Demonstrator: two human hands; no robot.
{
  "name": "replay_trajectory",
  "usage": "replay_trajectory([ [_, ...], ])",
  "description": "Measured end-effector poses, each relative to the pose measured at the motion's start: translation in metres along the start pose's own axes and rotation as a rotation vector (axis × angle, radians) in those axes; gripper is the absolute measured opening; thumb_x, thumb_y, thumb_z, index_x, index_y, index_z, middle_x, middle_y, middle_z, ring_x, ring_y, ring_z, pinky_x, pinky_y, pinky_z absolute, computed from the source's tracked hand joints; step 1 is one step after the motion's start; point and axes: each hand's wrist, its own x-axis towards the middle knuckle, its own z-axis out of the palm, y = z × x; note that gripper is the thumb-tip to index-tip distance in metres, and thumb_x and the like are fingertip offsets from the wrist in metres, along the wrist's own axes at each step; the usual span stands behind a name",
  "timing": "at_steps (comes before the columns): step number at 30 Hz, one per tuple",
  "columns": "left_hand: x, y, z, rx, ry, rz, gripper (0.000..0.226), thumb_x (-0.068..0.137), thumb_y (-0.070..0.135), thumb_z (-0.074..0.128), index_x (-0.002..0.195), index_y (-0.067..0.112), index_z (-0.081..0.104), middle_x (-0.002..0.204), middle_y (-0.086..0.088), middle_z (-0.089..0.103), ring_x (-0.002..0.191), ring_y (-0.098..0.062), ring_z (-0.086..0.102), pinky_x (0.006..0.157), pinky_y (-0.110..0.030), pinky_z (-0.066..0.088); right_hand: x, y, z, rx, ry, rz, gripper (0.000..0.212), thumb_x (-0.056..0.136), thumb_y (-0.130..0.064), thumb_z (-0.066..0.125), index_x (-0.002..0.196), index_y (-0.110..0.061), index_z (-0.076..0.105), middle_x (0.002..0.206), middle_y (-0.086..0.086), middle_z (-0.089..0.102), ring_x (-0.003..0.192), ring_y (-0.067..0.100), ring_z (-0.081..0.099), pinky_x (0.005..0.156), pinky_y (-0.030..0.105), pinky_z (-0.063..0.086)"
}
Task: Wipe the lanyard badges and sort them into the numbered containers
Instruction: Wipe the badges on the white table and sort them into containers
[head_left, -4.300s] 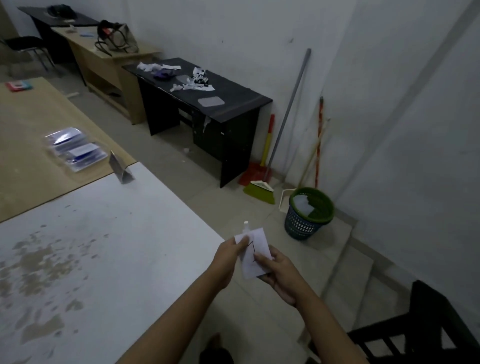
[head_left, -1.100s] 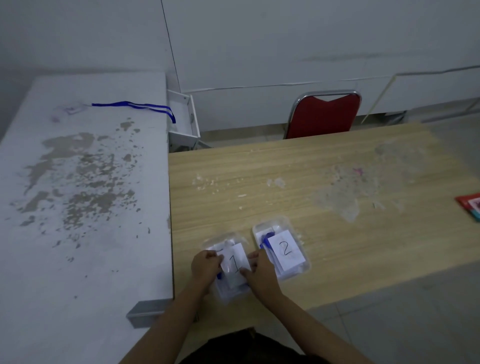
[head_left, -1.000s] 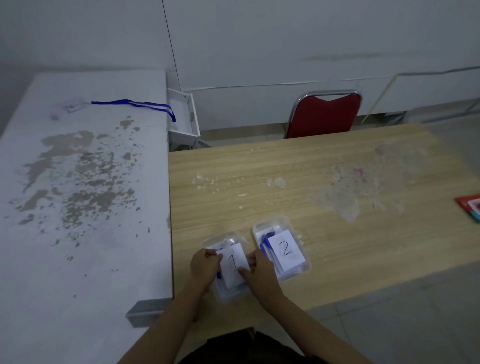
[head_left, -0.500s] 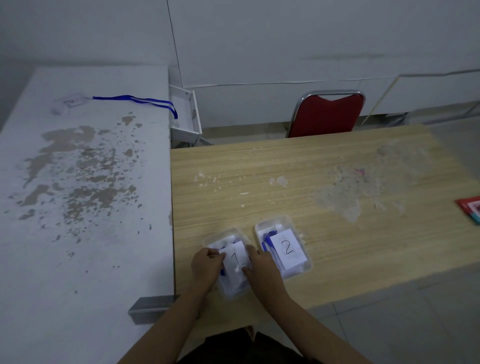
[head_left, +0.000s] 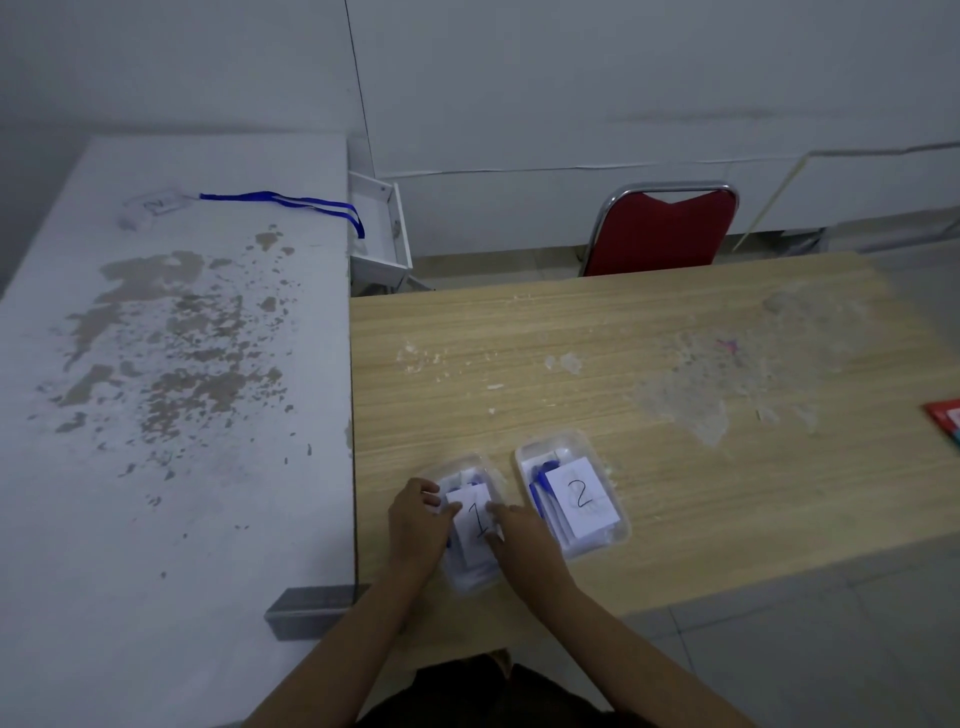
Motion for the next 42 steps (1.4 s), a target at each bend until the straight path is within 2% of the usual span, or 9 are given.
replay_trajectory([
  [8,-0.002,0.001,-0.001,-0.002,0.045,0.003,0.025,0.082,0.020,0.076,0.097,0.008,0.060,0.083,0.001,0.062,0.071,-0.004,0.057,0.055,-0.006,0.041,-0.005,0.000,-0.009,0.104,0.043,0.031,0.036,0.097,-0.025,0.054,0.133,-0.021,0.053,0.122,0.001,0.060,0.112,0.014,0.055,0.090,0.017,0.036],
  [14,-0.003,-0.003,-0.003,-0.012,0.034,-0.030,0.012,0.091,0.021,0.064,0.094,0.010,0.061,0.085,-0.002,0.065,0.077,-0.017,0.063,0.058,-0.015,0.044,-0.007,-0.001,-0.014,0.102,0.059,0.033,0.034,0.098,-0.026,0.052,0.131,-0.022,0.055,0.119,0.000,0.061,0.108,0.013,0.056,0.086,0.016,0.037],
  [16,-0.006,-0.004,-0.007,0.017,0.037,-0.030,0.007,0.095,0.022,0.058,0.093,0.016,0.061,0.086,0.002,0.064,0.076,-0.012,0.062,0.058,-0.016,0.044,-0.008,-0.003,-0.016,0.100,0.083,0.022,0.033,0.098,-0.030,0.050,0.130,-0.024,0.056,0.119,-0.003,0.062,0.108,0.012,0.057,0.089,0.019,0.043],
  [20,-0.012,-0.008,-0.022,0.037,0.078,-0.036,0.012,0.096,0.020,0.054,0.085,0.021,0.060,0.079,0.006,0.062,0.072,-0.006,0.058,0.059,-0.014,0.045,-0.006,-0.016,-0.018,0.122,0.109,-0.041,0.030,0.099,-0.029,0.049,0.126,-0.023,0.059,0.118,-0.004,0.063,0.103,0.010,0.059,0.087,0.018,0.043],
  [23,-0.018,-0.014,-0.041,0.000,0.163,-0.100,0.016,0.097,0.022,0.054,0.082,0.022,0.061,0.077,0.004,0.063,0.072,-0.014,0.061,0.059,-0.018,0.044,-0.002,-0.034,-0.016,0.176,0.101,-0.111,0.027,0.097,-0.025,0.052,0.121,-0.020,0.063,0.117,-0.003,0.065,0.100,0.011,0.061,0.088,0.019,0.043],
  [31,-0.053,-0.058,-0.125,-0.148,0.408,-0.186,0.011,0.097,0.023,0.056,0.104,0.016,0.062,0.102,-0.005,0.068,0.093,-0.023,0.064,0.084,-0.044,0.057,-0.005,-0.111,0.015,0.197,0.005,-0.284,0.027,0.098,-0.031,0.051,0.121,-0.027,0.063,0.115,-0.010,0.065,0.096,0.005,0.061,0.085,0.021,0.050],
  [34,-0.068,-0.082,-0.162,-0.207,0.496,-0.229,0.006,0.096,0.021,0.056,0.099,0.020,0.061,0.099,-0.002,0.068,0.093,-0.021,0.064,0.084,-0.046,0.057,-0.010,-0.148,0.033,0.198,-0.028,-0.384,0.026,0.097,-0.035,0.051,0.119,-0.031,0.063,0.113,-0.015,0.064,0.095,-0.002,0.056,0.087,0.020,0.049],
  [38,-0.093,-0.119,-0.221,-0.237,0.596,-0.299,0.008,0.097,0.021,0.056,0.101,0.017,0.062,0.100,-0.005,0.069,0.093,-0.024,0.065,0.085,-0.045,0.056,-0.018,-0.212,0.071,0.108,-0.069,-0.513,0.026,0.097,-0.037,0.048,0.117,-0.032,0.064,0.111,-0.017,0.064,0.093,0.001,0.058,0.077,0.013,0.041],
  [42,-0.124,-0.168,-0.298,-0.281,0.667,-0.354,0.007,0.097,0.020,0.056,0.098,0.016,0.063,0.095,-0.001,0.070,0.083,-0.022,0.067,0.073,-0.035,0.056,-0.033,-0.292,0.129,0.098,-0.122,-0.577,0.026,0.097,-0.038,0.047,0.117,-0.034,0.064,0.111,-0.017,0.065,0.096,0.002,0.059,0.079,0.014,0.045],
])
